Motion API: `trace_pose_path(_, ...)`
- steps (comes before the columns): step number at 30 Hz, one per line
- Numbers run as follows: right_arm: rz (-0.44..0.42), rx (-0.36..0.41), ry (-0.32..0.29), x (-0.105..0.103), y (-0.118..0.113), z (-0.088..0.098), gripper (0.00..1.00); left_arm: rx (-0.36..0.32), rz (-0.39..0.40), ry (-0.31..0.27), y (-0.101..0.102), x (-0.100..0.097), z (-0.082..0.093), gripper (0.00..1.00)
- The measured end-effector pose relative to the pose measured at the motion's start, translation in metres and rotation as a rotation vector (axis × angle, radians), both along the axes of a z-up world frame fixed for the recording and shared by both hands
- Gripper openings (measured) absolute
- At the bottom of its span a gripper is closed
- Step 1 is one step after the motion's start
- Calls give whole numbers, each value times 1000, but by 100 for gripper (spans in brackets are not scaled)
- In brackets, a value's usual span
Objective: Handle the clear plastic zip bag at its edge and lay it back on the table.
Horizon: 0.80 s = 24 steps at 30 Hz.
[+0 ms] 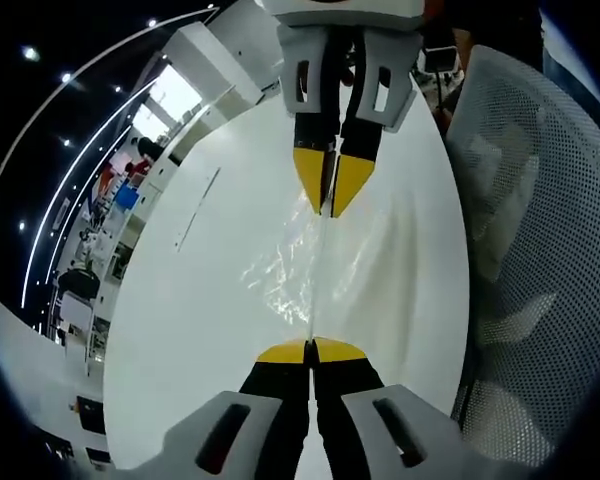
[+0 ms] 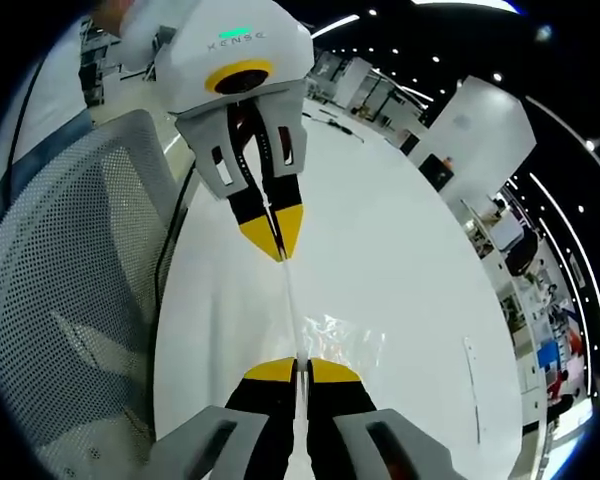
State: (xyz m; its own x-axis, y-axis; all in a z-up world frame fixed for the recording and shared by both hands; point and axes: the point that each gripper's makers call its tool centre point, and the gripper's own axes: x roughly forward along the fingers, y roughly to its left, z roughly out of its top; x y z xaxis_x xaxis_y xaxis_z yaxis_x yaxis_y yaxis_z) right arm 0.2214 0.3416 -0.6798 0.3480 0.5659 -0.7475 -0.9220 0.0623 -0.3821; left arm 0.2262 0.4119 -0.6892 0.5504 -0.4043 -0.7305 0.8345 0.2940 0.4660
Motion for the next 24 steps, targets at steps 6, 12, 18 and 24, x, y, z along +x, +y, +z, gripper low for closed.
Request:
trace_pose_path(6, -1, -1, 1, 0, 0, -2, 0, 3, 4, 4, 3, 1, -3, 0)
trace_pose_path(12, -5, -3, 1, -1, -1, -2, 0, 7, 7, 7, 5, 0, -4, 0)
trace_pose_path(18, -7, -7, 1, -1, -2, -3, 0, 11, 11, 9, 9, 2, -7, 0)
trace_pose_path(24, -16, -9, 4, -1, -5, -2, 0, 12, 18, 10, 12, 2, -8, 0)
